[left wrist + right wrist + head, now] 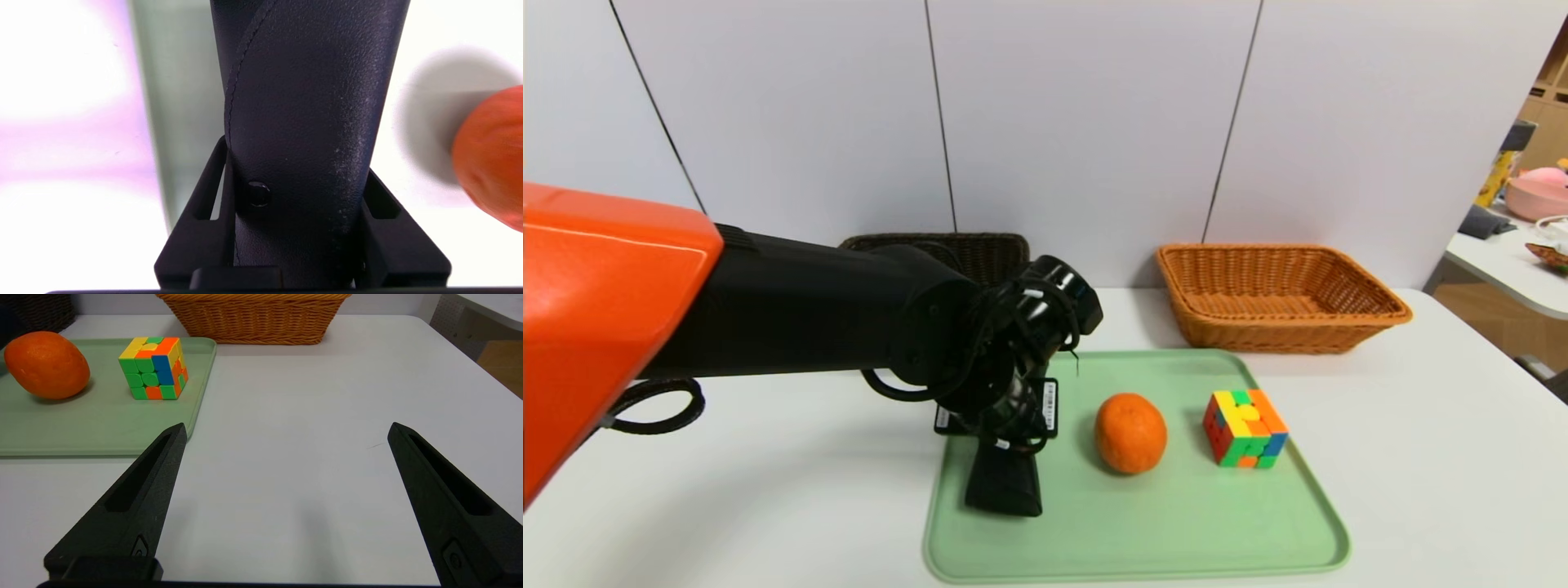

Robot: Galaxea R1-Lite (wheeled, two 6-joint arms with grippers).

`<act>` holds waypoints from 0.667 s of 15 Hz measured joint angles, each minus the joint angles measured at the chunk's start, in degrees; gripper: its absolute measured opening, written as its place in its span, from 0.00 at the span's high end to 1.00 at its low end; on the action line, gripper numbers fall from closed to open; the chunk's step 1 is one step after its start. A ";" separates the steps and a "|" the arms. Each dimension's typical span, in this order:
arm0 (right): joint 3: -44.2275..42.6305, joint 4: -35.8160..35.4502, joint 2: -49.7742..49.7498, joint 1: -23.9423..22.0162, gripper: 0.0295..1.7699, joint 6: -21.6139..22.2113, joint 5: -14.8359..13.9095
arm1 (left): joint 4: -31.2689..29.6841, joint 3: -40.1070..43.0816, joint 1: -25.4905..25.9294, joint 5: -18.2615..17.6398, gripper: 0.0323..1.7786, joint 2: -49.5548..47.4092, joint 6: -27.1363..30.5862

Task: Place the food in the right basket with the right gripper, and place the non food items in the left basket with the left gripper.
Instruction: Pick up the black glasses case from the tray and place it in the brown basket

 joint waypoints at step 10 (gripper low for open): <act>0.00 0.00 0.00 0.00 0.04 0.00 0.00 | -0.11 -5.84 7.03 3.39 0.60 -8.16 1.18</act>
